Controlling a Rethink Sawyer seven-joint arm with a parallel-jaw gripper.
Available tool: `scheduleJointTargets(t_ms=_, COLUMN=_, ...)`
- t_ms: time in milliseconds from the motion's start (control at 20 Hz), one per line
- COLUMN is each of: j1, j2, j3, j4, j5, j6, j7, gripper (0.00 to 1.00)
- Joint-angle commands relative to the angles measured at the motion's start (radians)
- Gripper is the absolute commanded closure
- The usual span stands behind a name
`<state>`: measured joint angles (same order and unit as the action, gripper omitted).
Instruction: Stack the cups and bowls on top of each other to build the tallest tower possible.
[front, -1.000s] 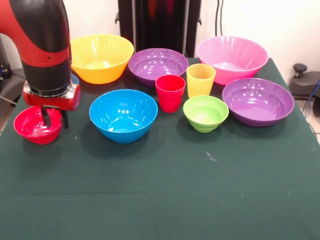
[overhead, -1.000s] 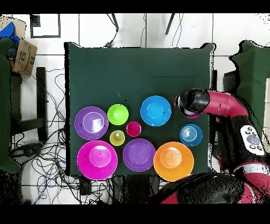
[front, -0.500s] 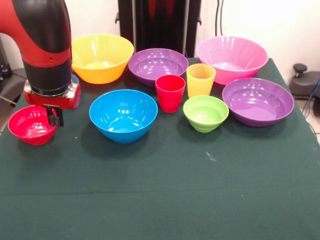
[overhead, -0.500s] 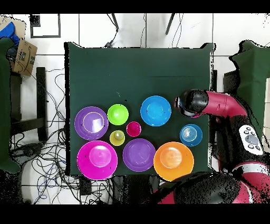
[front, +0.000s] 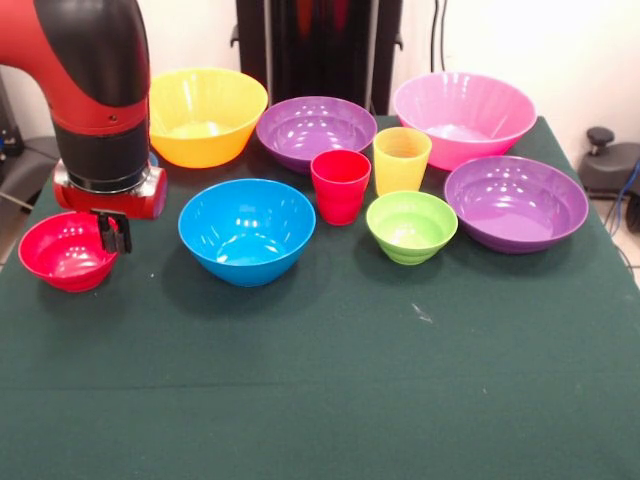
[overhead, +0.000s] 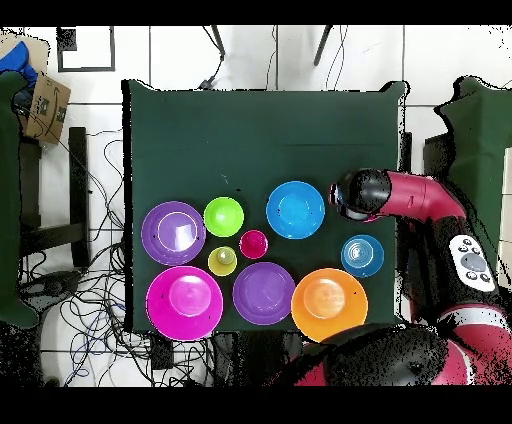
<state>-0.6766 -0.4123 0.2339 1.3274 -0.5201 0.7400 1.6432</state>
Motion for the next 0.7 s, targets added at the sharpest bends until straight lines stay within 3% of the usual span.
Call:
scheduleJointTargets(t_ms=50, j1=0.027, j2=-0.051, j3=0.049, j4=0.063, j5=-0.004, j6=0.036, j7=-0.076, gripper=1.0)
scheduleJointTargets(t_ms=400, j1=0.033, j2=-0.086, j3=0.142, j4=0.105, j5=0.092, j6=0.07, j7=-0.074, gripper=1.0)
scheduleJointTargets(t_ms=700, j1=0.097, j2=-0.07, j3=0.128, j4=0.082, j5=0.123, j6=0.049, j7=0.006, gripper=1.0)
